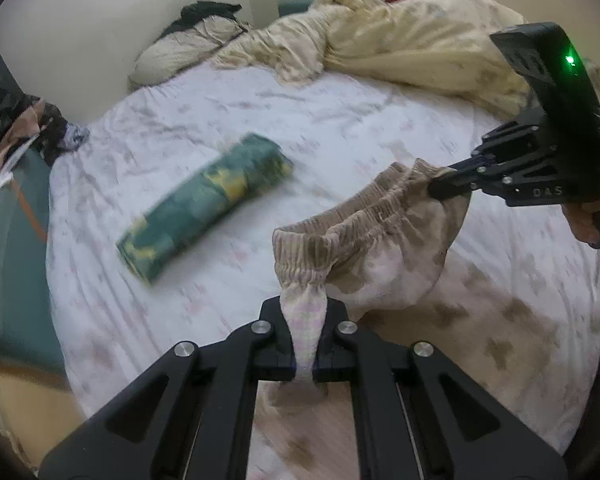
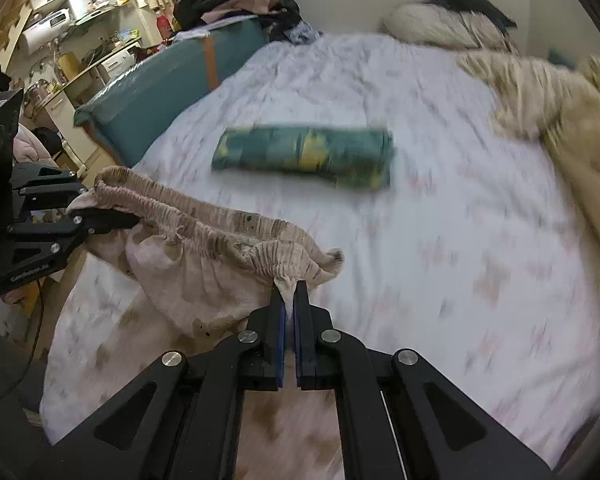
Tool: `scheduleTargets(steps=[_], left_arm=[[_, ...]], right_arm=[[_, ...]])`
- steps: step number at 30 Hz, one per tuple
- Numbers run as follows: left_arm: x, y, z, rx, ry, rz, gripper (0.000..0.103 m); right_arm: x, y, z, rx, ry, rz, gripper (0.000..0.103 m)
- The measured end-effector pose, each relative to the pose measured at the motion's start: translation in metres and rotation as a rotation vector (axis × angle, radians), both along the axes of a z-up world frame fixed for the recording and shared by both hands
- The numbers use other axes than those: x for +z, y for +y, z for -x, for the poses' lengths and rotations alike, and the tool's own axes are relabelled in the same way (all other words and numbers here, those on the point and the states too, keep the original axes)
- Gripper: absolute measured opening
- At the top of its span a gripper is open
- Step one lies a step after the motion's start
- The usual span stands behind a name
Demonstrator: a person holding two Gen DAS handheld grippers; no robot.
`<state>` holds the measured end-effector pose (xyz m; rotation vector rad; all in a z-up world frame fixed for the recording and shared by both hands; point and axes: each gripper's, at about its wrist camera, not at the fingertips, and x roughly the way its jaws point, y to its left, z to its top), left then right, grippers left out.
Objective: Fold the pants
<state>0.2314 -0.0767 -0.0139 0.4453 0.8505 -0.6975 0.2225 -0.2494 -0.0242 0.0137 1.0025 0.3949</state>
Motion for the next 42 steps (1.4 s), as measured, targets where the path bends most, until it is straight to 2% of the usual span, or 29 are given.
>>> scheduleTargets(steps=[3,9,14,16,18,20,21,22,23,24,27,28,30,33,36,38,39,42], left_arm=[[-0.012,-0.001,0.042,-0.029,0.005,-0.04,0.003],[-0.036,0.005,0.11,-0.087,0.108,-0.116,0.003],[-0.072,0.005,0.144,-0.07,0.231,-0.188,0.007],[-0.09,0.006,0.153,-0.069,0.302,-0.22,0.01],[-0.102,0.01,0.157,-0.073,0.35,-0.258,0.022],[-0.1,0.02,0.158,-0.069,0.371,-0.261,0.031],[-0.097,0.023,0.157,-0.063,0.384,-0.244,0.039],[-0.089,0.032,0.153,-0.045,0.415,-0.182,0.043],[-0.083,0.038,0.148,-0.023,0.422,-0.138,0.049],[-0.077,0.044,0.142,0.015,0.415,-0.099,0.053],[-0.068,0.055,0.122,0.148,0.362,-0.02,0.054],[-0.069,0.055,0.116,0.184,0.359,-0.005,0.054],[-0.079,0.052,0.108,0.217,0.393,0.013,0.054],[-0.09,0.043,0.105,0.211,0.433,0.023,0.054],[-0.113,0.024,0.112,0.15,0.496,-0.059,0.054],[-0.125,0.017,0.121,0.115,0.477,-0.149,0.054],[-0.129,0.015,0.124,0.094,0.489,-0.173,0.054],[-0.135,0.017,0.133,0.047,0.58,-0.154,0.054]], right_arm=[[-0.01,0.003,0.043,-0.024,0.017,-0.023,0.002],[-0.03,0.017,0.109,-0.059,0.089,-0.028,0.002],[-0.071,0.032,0.141,-0.062,0.264,-0.007,0.003],[-0.084,0.034,0.148,-0.068,0.315,-0.003,0.011],[-0.092,0.033,0.152,-0.064,0.377,0.018,0.021],[-0.09,0.03,0.161,-0.043,0.397,0.031,0.022],[-0.085,0.024,0.166,-0.05,0.394,0.014,0.027],[-0.08,0.019,0.17,-0.06,0.394,-0.012,0.036],[-0.076,0.016,0.173,-0.075,0.378,-0.026,0.04],[-0.068,0.011,0.173,-0.104,0.331,-0.029,0.046],[-0.05,0.003,0.164,-0.162,0.21,-0.071,0.046],[-0.049,0.003,0.161,-0.174,0.199,-0.086,0.046],[-0.06,-0.002,0.146,-0.214,0.241,-0.145,0.046],[-0.089,-0.007,0.127,-0.284,0.365,-0.231,0.047],[-0.109,-0.008,0.117,-0.314,0.417,-0.304,0.047],[-0.117,-0.001,0.117,-0.296,0.421,-0.306,0.035],[-0.117,0.004,0.119,-0.275,0.412,-0.282,0.016],[-0.104,0.024,0.127,-0.162,0.375,-0.215,0.012]])
